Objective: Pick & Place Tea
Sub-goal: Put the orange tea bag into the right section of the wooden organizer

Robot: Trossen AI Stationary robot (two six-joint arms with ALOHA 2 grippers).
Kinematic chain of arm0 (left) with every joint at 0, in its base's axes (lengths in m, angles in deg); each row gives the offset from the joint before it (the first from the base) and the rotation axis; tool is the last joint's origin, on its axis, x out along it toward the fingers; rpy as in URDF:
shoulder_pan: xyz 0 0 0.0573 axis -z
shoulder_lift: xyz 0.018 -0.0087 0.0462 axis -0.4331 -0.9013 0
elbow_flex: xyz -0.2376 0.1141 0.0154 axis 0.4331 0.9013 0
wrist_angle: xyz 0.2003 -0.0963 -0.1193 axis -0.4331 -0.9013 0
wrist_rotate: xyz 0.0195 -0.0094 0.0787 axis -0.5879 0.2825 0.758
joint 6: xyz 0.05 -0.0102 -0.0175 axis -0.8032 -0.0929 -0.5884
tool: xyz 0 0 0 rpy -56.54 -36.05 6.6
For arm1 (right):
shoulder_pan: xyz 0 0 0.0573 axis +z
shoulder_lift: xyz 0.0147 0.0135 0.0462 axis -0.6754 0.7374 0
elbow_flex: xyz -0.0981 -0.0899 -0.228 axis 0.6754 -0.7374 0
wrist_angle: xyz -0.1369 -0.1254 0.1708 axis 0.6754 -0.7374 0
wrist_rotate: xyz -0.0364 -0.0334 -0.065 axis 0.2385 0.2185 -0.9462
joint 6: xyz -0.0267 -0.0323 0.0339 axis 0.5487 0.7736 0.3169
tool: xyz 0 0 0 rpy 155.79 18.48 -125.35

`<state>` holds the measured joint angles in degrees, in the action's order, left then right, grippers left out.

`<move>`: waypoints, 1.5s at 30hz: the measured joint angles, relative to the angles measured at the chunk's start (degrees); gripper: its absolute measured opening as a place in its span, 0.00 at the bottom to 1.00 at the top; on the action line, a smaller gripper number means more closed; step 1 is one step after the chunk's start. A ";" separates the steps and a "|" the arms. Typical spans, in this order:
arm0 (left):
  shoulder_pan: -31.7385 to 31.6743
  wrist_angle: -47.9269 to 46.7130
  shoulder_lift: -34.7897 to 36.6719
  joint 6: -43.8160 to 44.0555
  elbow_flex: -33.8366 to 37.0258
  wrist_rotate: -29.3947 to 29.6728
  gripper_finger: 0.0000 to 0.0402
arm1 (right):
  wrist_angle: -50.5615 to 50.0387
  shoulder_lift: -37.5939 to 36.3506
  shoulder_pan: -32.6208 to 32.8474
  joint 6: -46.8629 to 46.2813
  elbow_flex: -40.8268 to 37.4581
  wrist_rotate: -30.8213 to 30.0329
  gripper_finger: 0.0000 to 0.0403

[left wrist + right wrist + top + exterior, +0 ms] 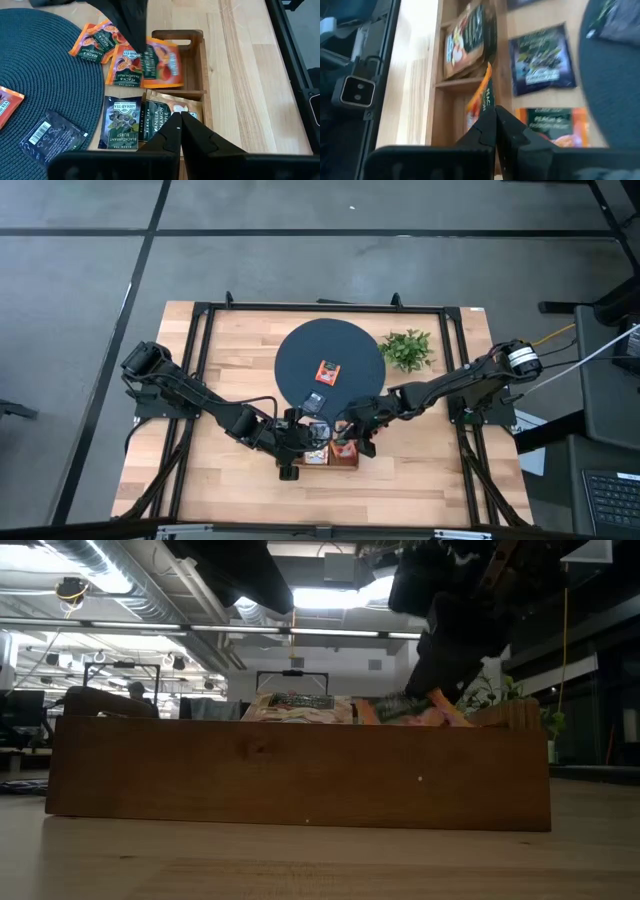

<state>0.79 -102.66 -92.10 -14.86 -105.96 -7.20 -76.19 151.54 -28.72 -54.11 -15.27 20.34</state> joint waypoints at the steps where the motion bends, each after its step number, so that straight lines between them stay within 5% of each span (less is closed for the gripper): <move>1: 0.00 0.00 0.00 0.00 -0.01 0.07 0.01 | -0.19 -0.76 0.19 0.29 0.00 -1.03 0.01; 19: 0.00 0.48 0.00 3.48 -0.02 7.55 0.01 | -1.91 -4.59 9.17 -1.34 -0.28 -24.07 0.01; 45: 0.00 0.48 0.00 2.43 0.00 7.58 0.01 | -1.99 -4.59 11.69 -3.76 -0.28 -26.94 0.19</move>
<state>0.79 -102.18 -92.10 -12.43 -105.96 0.39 -78.18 146.95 -17.03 -57.87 -15.55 -6.60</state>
